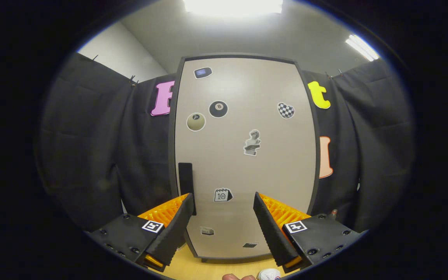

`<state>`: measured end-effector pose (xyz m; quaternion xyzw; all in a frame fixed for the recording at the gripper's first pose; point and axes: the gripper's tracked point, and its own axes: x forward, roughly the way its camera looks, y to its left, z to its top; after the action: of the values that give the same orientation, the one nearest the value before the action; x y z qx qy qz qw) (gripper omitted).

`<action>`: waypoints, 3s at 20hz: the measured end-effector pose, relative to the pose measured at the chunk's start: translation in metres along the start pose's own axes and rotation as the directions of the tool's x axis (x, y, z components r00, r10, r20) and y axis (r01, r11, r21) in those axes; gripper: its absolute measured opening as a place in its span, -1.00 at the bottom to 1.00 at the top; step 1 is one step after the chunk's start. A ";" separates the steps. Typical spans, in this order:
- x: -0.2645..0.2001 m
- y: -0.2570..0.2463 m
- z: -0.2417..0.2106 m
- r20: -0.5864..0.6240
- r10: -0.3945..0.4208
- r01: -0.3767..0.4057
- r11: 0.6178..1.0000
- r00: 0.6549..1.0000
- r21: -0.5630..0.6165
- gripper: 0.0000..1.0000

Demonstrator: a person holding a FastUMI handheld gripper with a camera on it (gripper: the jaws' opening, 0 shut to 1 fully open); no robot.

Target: Open the shoe cabinet door, grab the shoes and put them into the shoe cabinet, then close the shoe cabinet door.

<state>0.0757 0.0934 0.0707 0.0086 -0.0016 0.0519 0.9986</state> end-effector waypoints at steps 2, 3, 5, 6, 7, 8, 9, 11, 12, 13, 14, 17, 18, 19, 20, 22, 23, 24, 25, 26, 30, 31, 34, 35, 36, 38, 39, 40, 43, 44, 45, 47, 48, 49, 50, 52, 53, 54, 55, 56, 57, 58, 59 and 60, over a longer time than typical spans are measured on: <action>0.017 0.012 0.003 0.004 0.011 -0.011 1.000 1.000 -0.014 0.95; 0.027 0.018 0.003 0.003 0.019 -0.019 1.000 1.000 -0.025 0.95; 0.047 0.031 0.000 -0.012 0.044 -0.045 0.998 0.999 -0.046 0.94; 0.056 0.036 -0.003 -0.023 0.052 -0.053 0.997 0.998 -0.055 0.95; 0.065 0.040 -0.007 -0.032 0.059 -0.061 0.996 0.998 -0.061 0.95; 0.073 0.044 -0.011 -0.043 0.064 -0.067 0.996 0.997 -0.063 0.95; 0.080 0.048 -0.017 -0.055 0.071 -0.074 0.995 0.996 -0.063 0.94; 0.093 0.056 -0.027 -0.076 0.086 -0.091 0.993 0.993 -0.070 0.95; 0.099 0.057 -0.032 -0.088 0.081 -0.089 0.993 0.993 -0.083 0.95; 0.103 0.058 -0.038 -0.099 0.075 -0.084 0.992 0.992 -0.096 0.95; 0.107 0.059 -0.042 -0.110 0.070 -0.081 0.991 0.991 -0.103 0.95; 0.113 0.060 -0.046 -0.112 0.045 -0.056 0.993 0.993 -0.100 0.78; 0.113 0.062 -0.044 -0.100 0.046 -0.057 0.993 0.994 -0.104 0.63; 0.114 0.064 -0.042 -0.094 0.053 -0.063 0.992 0.994 -0.106 0.58; 0.114 0.068 -0.045 -0.110 0.069 -0.079 0.993 0.991 -0.088 0.31; 0.113 0.068 -0.046 -0.141 0.068 -0.073 0.997 0.988 -0.031 -0.24; 0.112 0.068 -0.048 -0.157 0.075 -0.077 0.997 0.985 -0.007 -0.27; 0.111 0.069 -0.046 -0.148 0.075 -0.074 0.997 0.986 0.009 -0.31; 0.113 0.067 -0.046 -0.142 0.065 -0.065 0.998 0.988 0.005 -0.34; 0.111 0.067 -0.045 -0.138 0.055 -0.057 0.998 0.989 -0.011 -0.39; 0.111 0.071 -0.047 -0.141 0.072 -0.075 0.997 0.987 -0.012 -0.58; 0.109 0.069 -0.046 -0.138 0.069 -0.073 0.997 0.988 -0.024 -0.62; 0.109 0.069 -0.048 -0.159 0.063 -0.072 0.996 0.985 -0.055 -0.83; 0.105 0.069 -0.049 -0.166 0.069 -0.075 0.997 0.984 -0.035 -0.83; 0.101 0.070 -0.047 -0.165 0.071 -0.075 0.997 0.984 -0.022 -0.83; 0.090 0.068 -0.045 -0.162 0.074 -0.080 0.996 0.984 -0.029 -0.83; 0.082 0.067 -0.045 -0.162 0.080 -0.086 0.996 0.984 -0.029 -0.83; 0.073 0.065 -0.044 -0.160 0.086 -0.091 0.996 0.983 -0.024 -0.84; 0.047 0.055 -0.045 -0.156 0.096 -0.102 0.994 0.983 -0.028 -0.83; 0.040 0.053 -0.044 -0.152 0.099 -0.104 0.994 0.983 -0.028 -0.83; 0.032 0.050 -0.043 -0.147 0.105 -0.110 0.994 0.983 -0.028 -0.83; 0.017 0.045 -0.042 -0.146 0.114 -0.119 0.993 0.983 -0.027 -0.84; 0.009 0.041 -0.041 -0.143 0.116 -0.121 0.992 0.983 -0.029 -0.84; 0.000 0.038 -0.041 -0.140 0.118 -0.123 0.992 0.983 -0.030 -0.84; -0.008 0.034 -0.039 -0.136 0.119 -0.124 0.992 0.984 -0.030 -0.84; -0.022 0.025 -0.038 -0.134 0.126 -0.132 0.990 0.983 -0.038 -0.84; -0.041 0.013 -0.035 -0.130 0.127 -0.133 0.991 0.983 -0.034 -0.84; -0.052 0.006 -0.033 -0.125 0.129 -0.134 0.991 0.984 -0.032 -0.84; -0.061 0.000 -0.033 -0.120 0.129 -0.134 0.991 0.984 -0.032 -0.84; -0.069 -0.006 -0.033 -0.118 0.127 -0.132 0.991 0.985 -0.032 -0.84; -0.077 -0.011 -0.035 -0.116 0.124 -0.128 0.991 0.985 -0.032 -0.84; -0.086 -0.018 -0.034 -0.115 0.120 -0.124 0.992 0.986 -0.032 -0.84; -0.094 -0.026 -0.034 -0.114 0.114 -0.119 0.992 0.987 -0.031 -0.84; -0.102 -0.034 -0.033 -0.111 0.107 -0.112 0.993 0.988 -0.033 -0.84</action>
<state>-0.0220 0.0497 0.0366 -0.0139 0.0515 0.1070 0.9928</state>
